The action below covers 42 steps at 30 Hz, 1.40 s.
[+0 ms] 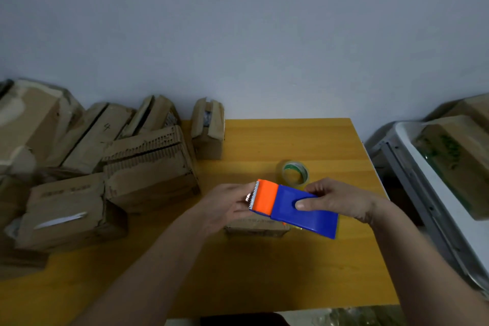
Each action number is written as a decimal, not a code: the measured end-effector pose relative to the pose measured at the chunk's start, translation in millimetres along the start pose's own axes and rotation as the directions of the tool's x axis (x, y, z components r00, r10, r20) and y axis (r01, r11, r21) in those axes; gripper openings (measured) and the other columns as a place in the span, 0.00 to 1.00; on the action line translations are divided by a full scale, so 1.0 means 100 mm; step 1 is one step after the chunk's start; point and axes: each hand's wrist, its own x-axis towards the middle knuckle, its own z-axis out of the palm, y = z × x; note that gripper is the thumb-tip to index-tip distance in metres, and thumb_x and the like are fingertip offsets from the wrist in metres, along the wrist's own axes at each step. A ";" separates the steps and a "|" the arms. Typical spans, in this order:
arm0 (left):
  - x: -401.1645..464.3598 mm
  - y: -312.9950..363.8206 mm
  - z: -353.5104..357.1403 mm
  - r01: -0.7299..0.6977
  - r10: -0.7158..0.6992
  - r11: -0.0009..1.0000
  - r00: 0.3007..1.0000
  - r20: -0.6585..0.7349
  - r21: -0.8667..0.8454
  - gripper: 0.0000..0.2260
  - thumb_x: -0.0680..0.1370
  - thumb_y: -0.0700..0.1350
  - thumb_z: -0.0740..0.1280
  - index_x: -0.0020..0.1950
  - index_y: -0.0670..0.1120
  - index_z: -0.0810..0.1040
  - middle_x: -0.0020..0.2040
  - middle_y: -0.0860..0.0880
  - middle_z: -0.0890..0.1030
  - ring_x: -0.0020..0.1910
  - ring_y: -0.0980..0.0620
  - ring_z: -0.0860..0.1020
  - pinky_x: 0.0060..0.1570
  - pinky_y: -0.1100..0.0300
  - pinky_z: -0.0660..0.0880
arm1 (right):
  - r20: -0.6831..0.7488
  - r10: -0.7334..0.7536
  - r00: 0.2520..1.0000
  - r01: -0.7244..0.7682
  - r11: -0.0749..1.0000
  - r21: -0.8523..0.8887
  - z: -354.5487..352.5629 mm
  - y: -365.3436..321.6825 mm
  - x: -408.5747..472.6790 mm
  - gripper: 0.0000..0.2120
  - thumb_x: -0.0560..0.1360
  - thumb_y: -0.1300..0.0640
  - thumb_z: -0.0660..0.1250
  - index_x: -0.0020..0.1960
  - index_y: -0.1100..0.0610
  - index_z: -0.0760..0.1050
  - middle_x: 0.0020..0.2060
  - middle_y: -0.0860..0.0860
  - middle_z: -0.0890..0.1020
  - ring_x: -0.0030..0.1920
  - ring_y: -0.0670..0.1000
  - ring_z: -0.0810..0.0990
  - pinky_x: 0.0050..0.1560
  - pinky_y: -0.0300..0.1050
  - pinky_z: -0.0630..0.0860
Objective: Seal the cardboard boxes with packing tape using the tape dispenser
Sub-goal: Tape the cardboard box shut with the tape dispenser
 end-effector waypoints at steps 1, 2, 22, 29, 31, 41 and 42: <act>-0.01 -0.02 0.00 -0.002 0.001 1.000 0.999 -0.038 -0.023 0.11 0.80 0.44 0.65 0.58 0.39 0.78 0.55 0.41 0.82 0.50 0.49 0.83 0.49 0.57 0.80 | 0.000 -0.006 1.000 0.006 1.000 -0.004 0.01 -0.01 0.02 0.30 0.63 0.36 0.72 0.51 0.60 0.81 0.45 0.57 0.84 0.42 0.51 0.82 0.45 0.42 0.74; -0.01 -0.04 -0.01 -0.008 0.005 0.999 0.996 -0.085 -0.036 0.09 0.80 0.43 0.65 0.55 0.39 0.78 0.52 0.41 0.83 0.47 0.50 0.83 0.45 0.58 0.81 | -0.002 -0.009 1.000 0.009 1.000 -0.005 0.02 -0.03 0.03 0.29 0.64 0.36 0.72 0.52 0.60 0.81 0.46 0.56 0.84 0.43 0.51 0.82 0.46 0.43 0.74; 0.18 -0.42 -0.21 0.002 0.046 0.998 0.725 -0.688 0.070 0.04 0.79 0.43 0.67 0.49 0.45 0.80 0.45 0.49 0.82 0.40 0.59 0.76 0.33 0.65 0.65 | -0.020 0.184 0.983 -0.175 0.890 -0.420 0.12 -0.40 0.51 0.21 0.73 0.40 0.69 0.50 0.59 0.78 0.40 0.52 0.81 0.39 0.50 0.79 0.38 0.40 0.74; 0.32 -0.59 -0.30 0.163 0.124 0.938 0.666 -0.736 0.306 0.09 0.80 0.48 0.65 0.42 0.49 0.81 0.38 0.55 0.79 0.40 0.56 0.76 0.41 0.58 0.71 | -0.097 0.252 0.963 -0.261 0.773 -0.578 0.28 -0.51 0.90 0.21 0.73 0.40 0.68 0.37 0.57 0.71 0.35 0.52 0.75 0.37 0.52 0.75 0.35 0.42 0.69; 0.35 -0.63 -0.32 0.187 0.146 0.917 0.663 -0.734 0.352 0.10 0.80 0.49 0.65 0.40 0.51 0.80 0.38 0.55 0.80 0.38 0.56 0.77 0.40 0.58 0.73 | -0.121 0.258 0.959 -0.276 0.737 -0.617 0.32 -0.58 0.95 0.21 0.73 0.40 0.68 0.40 0.58 0.71 0.39 0.53 0.76 0.40 0.54 0.75 0.38 0.44 0.70; 0.44 -0.77 -0.26 0.270 0.170 0.855 0.660 -0.731 0.443 0.12 0.81 0.52 0.63 0.39 0.55 0.78 0.36 0.55 0.78 0.33 0.56 0.73 0.32 0.60 0.68 | -0.292 0.163 0.942 -0.319 0.702 -0.637 0.45 -0.58 1.06 0.25 0.68 0.35 0.70 0.45 0.57 0.72 0.40 0.52 0.77 0.42 0.54 0.78 0.40 0.45 0.74; 0.44 -0.76 -0.24 0.299 0.138 0.852 0.664 -0.735 0.429 0.09 0.81 0.52 0.62 0.45 0.53 0.80 0.40 0.53 0.80 0.36 0.55 0.75 0.33 0.60 0.68 | -0.298 0.160 0.941 -0.320 0.710 -0.628 0.46 -0.57 1.07 0.25 0.68 0.34 0.70 0.45 0.57 0.72 0.40 0.52 0.78 0.42 0.54 0.78 0.41 0.46 0.75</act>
